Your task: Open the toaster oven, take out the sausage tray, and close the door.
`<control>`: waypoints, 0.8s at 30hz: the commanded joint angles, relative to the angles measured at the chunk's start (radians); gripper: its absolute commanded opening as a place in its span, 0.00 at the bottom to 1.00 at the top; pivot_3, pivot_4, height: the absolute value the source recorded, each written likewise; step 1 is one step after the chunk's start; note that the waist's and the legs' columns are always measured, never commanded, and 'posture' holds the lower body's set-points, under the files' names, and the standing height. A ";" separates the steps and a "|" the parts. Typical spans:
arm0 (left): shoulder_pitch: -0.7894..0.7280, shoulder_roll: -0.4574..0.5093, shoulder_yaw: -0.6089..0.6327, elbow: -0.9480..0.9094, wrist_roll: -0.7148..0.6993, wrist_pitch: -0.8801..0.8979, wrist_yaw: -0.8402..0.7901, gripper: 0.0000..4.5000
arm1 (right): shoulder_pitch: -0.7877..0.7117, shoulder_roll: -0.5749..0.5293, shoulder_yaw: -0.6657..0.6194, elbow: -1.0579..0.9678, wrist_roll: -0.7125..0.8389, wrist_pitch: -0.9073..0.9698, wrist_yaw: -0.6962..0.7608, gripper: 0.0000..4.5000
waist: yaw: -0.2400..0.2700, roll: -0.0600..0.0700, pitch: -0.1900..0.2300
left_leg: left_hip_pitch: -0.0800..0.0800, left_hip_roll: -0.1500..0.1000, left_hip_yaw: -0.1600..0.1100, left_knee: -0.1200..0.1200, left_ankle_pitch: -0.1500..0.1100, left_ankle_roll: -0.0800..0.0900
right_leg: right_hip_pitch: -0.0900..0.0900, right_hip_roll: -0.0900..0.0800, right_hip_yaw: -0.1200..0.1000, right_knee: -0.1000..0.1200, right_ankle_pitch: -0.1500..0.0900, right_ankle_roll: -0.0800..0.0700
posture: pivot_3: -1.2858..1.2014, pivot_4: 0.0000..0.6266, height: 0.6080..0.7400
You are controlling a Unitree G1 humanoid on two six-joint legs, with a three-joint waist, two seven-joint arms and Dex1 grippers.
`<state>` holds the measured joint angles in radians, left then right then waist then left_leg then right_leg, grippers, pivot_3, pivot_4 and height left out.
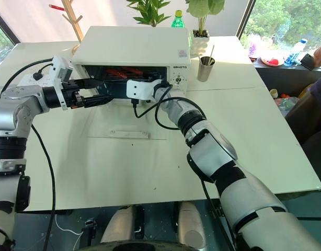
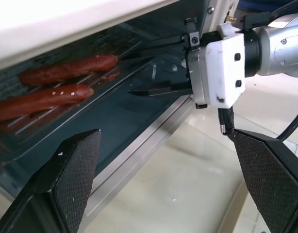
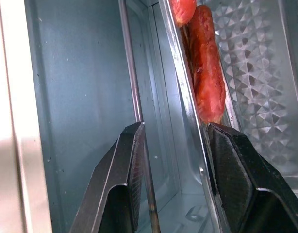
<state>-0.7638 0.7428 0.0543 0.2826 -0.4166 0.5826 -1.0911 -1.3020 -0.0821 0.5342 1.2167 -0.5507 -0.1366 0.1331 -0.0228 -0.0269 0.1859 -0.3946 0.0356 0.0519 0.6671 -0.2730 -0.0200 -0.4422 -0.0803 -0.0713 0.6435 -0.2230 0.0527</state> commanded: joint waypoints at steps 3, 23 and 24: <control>-0.047 0.018 0.010 0.023 0.021 -0.040 -0.019 1.00 | -0.086 0.021 -0.009 0.027 -0.019 -0.015 -0.029 0.46 | -0.001 0.000 0.000 | 0.000 0.000 0.000 0.000 0.000 0.000 | -0.001 0.000 0.000 0.001 0.000 0.000 | 0.52 0.24 0.82; -0.073 0.015 0.023 0.065 0.037 -0.064 -0.022 1.00 | -0.085 0.034 -0.019 0.049 -0.038 -0.029 -0.026 0.02 | -0.015 -0.001 0.000 | 0.000 0.000 0.000 0.000 0.000 0.000 | -0.001 -0.001 0.000 0.001 0.000 0.000 | 0.52 0.24 0.82; -0.078 0.015 0.021 0.073 0.039 -0.068 -0.023 1.00 | -0.085 0.034 -0.019 0.048 -0.037 -0.031 -0.027 0.02 | -0.015 -0.001 0.000 | 0.000 0.000 0.000 0.000 0.000 0.000 | -0.001 -0.001 0.000 0.001 0.000 0.000 | 0.52 0.24 0.82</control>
<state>-0.8012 0.7427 0.0539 0.3587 -0.3811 0.5349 -1.1097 -1.3636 -0.0491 0.5458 1.2809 -0.6060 -0.1573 0.1251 -0.0376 -0.0280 0.1855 -0.3951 0.0353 0.0514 0.6672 -0.2728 -0.0202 -0.4428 -0.0812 -0.0710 0.6449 -0.2233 0.0527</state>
